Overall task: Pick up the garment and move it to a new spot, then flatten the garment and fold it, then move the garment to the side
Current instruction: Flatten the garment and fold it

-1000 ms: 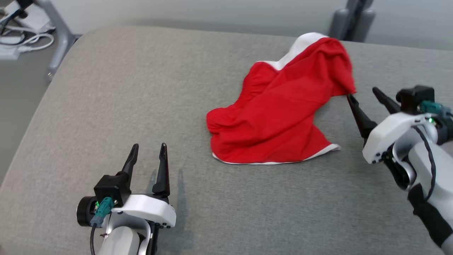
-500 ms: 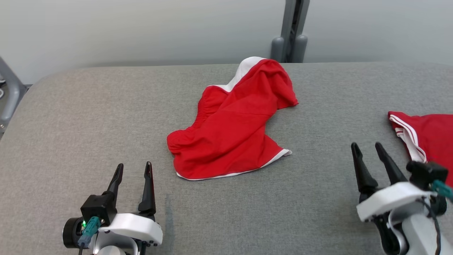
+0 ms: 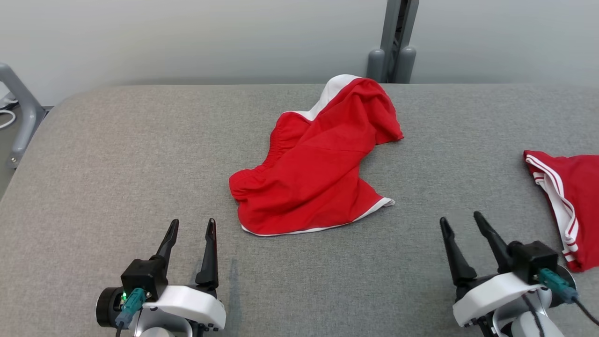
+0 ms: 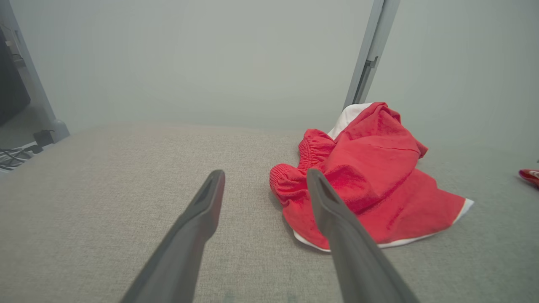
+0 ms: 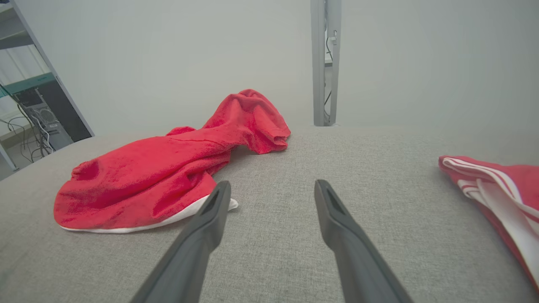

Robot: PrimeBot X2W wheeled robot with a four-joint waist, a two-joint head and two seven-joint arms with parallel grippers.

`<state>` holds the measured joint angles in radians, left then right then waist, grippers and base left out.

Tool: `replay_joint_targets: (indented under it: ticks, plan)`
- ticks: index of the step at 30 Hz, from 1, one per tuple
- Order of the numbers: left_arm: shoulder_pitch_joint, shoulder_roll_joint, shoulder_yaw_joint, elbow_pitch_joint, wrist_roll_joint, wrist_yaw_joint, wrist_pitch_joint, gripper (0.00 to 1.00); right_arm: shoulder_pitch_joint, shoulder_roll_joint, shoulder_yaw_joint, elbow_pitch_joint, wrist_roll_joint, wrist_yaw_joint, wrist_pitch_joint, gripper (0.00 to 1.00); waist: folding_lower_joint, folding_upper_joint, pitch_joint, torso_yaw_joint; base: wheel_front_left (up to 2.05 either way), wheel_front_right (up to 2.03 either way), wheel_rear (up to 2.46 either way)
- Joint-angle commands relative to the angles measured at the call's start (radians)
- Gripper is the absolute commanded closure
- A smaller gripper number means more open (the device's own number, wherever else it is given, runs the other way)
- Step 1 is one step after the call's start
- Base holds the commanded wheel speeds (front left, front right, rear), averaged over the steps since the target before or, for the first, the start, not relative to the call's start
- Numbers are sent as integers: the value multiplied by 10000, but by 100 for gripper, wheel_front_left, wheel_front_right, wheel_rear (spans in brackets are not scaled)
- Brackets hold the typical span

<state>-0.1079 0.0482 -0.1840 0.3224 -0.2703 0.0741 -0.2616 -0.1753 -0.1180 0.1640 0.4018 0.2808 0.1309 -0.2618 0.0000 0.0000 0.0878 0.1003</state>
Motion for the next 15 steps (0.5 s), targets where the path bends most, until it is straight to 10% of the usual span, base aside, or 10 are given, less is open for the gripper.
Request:
replay_joint_targets:
  ticks: [1, 15]
  plan:
    - [-25, 51, -36, 18, -21, -27, -38, 0, -64, -142, 102, 92, -323, -5, -49, 0, 0, 0, 42, 78, 0, 0, 0]
    - [-534, 45, -593, 115, -194, 25, -38, 0, -2068, -843, 1535, 2261, -1489, -6, 380, 0, 0, 0, 723, 901, 0, 0, 0]
